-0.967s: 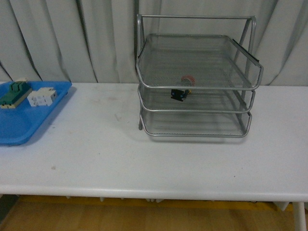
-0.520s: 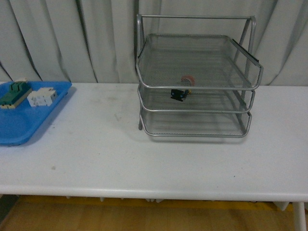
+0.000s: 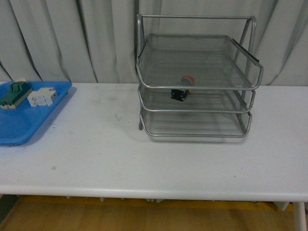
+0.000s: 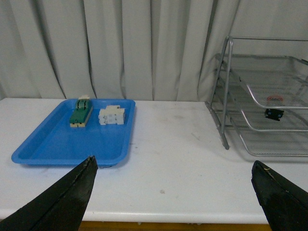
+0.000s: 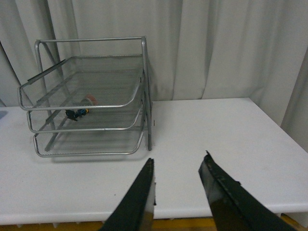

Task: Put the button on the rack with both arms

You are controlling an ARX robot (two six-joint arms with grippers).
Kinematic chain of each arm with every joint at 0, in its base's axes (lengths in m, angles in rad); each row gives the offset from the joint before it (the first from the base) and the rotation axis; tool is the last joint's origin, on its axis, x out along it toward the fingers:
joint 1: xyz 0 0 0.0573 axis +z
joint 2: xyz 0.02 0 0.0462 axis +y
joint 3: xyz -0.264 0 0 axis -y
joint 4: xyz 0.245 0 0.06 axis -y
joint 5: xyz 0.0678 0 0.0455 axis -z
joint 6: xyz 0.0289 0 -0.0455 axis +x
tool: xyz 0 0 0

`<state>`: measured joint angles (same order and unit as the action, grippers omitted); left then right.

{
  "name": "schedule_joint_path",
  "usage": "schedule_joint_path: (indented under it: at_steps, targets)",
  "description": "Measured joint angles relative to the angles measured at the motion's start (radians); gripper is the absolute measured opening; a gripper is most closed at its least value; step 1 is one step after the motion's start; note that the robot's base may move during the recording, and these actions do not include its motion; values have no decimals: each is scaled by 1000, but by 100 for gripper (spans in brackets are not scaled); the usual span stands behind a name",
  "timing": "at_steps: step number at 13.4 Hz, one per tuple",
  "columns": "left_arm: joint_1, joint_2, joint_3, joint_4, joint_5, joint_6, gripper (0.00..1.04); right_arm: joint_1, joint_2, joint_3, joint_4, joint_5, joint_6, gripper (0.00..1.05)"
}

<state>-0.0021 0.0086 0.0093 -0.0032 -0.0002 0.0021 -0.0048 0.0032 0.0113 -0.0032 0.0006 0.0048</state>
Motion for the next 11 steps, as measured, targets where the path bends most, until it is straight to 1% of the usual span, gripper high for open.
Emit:
schedule_joint_path:
  at_steps: [1, 4, 5, 6, 7, 11]
  targets:
    - [0, 0, 0, 0, 0, 0, 98, 0, 0, 0, 0, 0, 0, 46]
    - [0, 0, 0, 0, 0, 0, 98, 0, 0, 0, 0, 0, 0, 79]
    - [0, 0, 0, 0, 0, 0, 98, 0, 0, 0, 0, 0, 0, 88]
    - [0, 0, 0, 0, 0, 0, 98, 0, 0, 0, 0, 0, 0, 100]
    - [0, 0, 0, 0, 0, 0, 98, 0, 0, 0, 0, 0, 0, 97]
    - [0, 0, 0, 0, 0, 0, 98, 0, 0, 0, 0, 0, 0, 98]
